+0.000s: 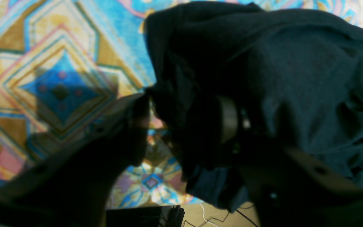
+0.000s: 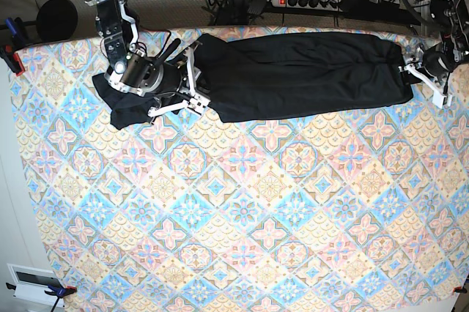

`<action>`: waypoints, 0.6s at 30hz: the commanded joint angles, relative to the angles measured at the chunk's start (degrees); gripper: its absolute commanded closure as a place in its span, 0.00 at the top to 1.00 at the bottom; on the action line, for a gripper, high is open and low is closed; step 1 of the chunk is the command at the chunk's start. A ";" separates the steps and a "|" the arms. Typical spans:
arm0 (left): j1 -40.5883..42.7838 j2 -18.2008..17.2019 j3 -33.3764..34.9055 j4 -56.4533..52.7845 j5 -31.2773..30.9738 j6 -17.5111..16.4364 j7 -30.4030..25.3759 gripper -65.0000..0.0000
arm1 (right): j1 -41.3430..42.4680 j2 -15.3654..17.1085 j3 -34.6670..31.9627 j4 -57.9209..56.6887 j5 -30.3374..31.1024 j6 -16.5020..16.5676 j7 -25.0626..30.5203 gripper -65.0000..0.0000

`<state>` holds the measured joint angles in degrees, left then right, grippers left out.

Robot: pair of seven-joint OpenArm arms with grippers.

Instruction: Layout the t-shirt on the table in an organized manner, then fold the t-shirt properly

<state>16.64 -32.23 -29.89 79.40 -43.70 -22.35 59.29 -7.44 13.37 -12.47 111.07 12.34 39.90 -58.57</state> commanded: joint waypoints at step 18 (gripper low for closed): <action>4.15 0.98 -9.98 6.80 -6.89 -1.70 3.26 0.57 | 0.98 0.22 0.21 0.98 0.63 0.10 1.12 0.24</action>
<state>21.41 -29.56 -39.53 84.79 -49.06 -23.53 63.75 -7.27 13.43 -12.47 111.07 12.21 39.90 -58.57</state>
